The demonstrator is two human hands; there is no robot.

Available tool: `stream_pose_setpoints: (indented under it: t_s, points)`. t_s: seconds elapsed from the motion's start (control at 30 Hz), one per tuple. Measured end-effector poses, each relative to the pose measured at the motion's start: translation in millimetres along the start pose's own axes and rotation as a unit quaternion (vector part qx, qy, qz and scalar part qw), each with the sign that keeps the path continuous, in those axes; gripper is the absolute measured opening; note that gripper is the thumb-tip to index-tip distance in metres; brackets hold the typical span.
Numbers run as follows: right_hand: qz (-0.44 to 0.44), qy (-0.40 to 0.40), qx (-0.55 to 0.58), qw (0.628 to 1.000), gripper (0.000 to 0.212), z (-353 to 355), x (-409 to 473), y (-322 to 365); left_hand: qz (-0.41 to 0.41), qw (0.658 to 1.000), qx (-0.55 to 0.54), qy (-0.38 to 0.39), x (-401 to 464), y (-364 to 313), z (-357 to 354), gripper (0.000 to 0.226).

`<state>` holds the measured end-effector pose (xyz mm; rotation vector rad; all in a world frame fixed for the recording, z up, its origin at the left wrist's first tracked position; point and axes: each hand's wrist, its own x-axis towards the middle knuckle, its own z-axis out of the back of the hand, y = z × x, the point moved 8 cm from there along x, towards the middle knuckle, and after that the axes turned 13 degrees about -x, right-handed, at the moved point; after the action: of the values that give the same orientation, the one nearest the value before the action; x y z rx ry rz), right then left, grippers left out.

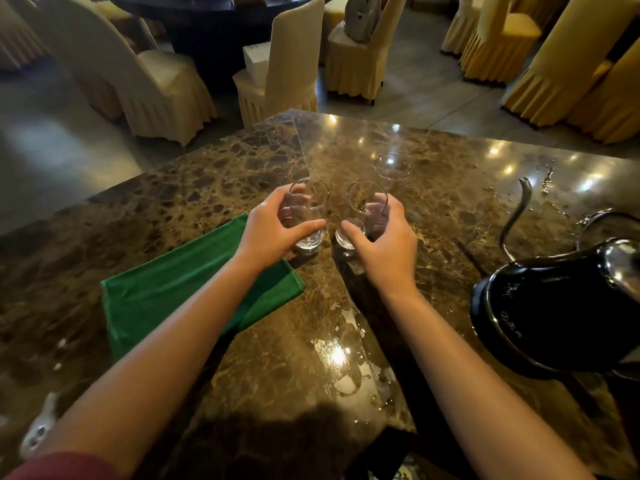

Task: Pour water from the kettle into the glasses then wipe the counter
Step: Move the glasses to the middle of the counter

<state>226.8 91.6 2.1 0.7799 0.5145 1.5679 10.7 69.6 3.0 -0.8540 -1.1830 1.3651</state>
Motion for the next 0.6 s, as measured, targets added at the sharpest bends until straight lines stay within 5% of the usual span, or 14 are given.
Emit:
stream_pose_setpoints:
  t_s: [0.27, 0.6]
  points:
    - [0.079, 0.110, 0.046, 0.990, 0.069, 47.2, -87.6, -3.6, 0.010, 0.999, -0.036, -0.007, -103.3, -36.1, 5.0, 0.070]
    - [0.098, 0.138, 0.075, 0.983, 0.076, 57.0, -142.4, -20.0, 0.025, 0.999, -0.041, -0.013, -184.4, -26.4, -11.9, 0.077]
